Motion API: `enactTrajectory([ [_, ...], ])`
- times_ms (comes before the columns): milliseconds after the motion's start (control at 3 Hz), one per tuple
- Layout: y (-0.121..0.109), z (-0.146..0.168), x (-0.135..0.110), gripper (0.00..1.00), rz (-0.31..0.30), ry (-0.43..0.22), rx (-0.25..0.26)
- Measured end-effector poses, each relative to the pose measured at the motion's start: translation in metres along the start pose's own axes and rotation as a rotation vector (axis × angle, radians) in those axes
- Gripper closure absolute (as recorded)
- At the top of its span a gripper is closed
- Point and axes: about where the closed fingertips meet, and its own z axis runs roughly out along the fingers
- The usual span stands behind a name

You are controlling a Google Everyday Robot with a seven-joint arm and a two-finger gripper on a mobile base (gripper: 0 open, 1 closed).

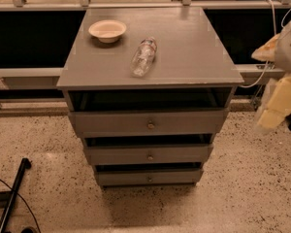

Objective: Open bottom drawer

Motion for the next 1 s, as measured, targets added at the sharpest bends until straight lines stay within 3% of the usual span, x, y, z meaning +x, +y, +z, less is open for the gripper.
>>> enactTrajectory([
  [333,0.03,0.063,0.0,0.0,-0.006,-0.155,-0.084],
  [667,0.049,0.116,0.006,0.0,0.03,-0.36,-0.102],
  [1000,0.049,0.115,0.003,0.0,0.014,-0.459,-0.061],
])
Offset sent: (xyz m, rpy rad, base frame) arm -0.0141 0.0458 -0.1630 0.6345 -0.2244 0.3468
